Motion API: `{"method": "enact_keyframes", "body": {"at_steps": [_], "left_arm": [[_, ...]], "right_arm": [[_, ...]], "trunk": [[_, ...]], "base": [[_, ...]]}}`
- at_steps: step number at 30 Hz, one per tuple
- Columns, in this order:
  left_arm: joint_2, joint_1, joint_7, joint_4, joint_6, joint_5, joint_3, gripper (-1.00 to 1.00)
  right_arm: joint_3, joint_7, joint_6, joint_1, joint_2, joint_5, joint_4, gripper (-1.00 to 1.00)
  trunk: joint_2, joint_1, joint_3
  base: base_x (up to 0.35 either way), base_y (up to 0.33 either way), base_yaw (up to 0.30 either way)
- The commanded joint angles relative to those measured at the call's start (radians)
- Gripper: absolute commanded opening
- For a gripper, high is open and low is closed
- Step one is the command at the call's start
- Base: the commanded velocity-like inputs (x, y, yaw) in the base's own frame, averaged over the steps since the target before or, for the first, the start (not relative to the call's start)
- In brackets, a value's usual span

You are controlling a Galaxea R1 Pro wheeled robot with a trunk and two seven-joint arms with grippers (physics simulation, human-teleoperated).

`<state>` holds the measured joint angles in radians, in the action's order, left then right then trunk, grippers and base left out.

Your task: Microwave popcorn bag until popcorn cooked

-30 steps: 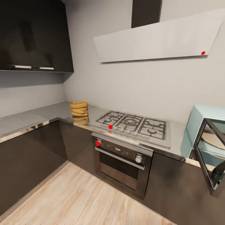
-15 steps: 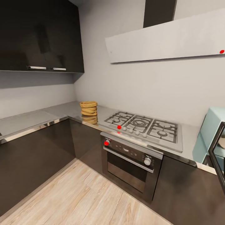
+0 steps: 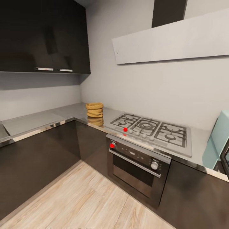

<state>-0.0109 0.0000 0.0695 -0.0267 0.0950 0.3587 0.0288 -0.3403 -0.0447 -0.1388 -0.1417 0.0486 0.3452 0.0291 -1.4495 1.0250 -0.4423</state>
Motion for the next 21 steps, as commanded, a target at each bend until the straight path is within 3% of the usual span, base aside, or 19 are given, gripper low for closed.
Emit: {"method": "enact_keyframes", "body": {"at_steps": [1,8,11,12,21], "left_arm": [[0.0,0.0,0.003,-0.001,0.002,0.005,0.003,1.0],[0.0,0.0,0.003,-0.001,0.001,0.005,0.003,1.0],[0.0,0.0,0.003,-0.001,0.001,0.005,0.004,1.0],[0.0,0.0,0.003,-0.001,0.0,0.004,0.005,1.0],[0.0,0.0,0.003,-0.001,-0.001,-0.002,0.009,1.0]], "right_arm": [[-0.008,-0.004,-0.005,-0.001,0.0,0.011,0.003,1.0],[-0.008,-0.004,-0.005,-0.001,-0.001,0.013,0.003,1.0],[-0.007,-0.004,-0.005,-0.001,-0.003,0.03,0.003,1.0],[-0.006,-0.004,-0.005,-0.001,-0.004,0.064,0.003,1.0],[-0.003,-0.004,-0.005,-0.001,-0.006,0.077,0.003,1.0]], "trunk": [[-0.001,0.0,-0.001],[-0.001,0.0,-0.001],[-0.001,0.0,-0.001],[-0.001,0.0,-0.001],[-0.001,0.0,-0.001]], "base": [[0.0,0.0,0.276],[0.0,0.0,0.282],[0.0,0.0,0.283],[0.0,0.0,0.283],[0.0,0.0,0.283]]}}
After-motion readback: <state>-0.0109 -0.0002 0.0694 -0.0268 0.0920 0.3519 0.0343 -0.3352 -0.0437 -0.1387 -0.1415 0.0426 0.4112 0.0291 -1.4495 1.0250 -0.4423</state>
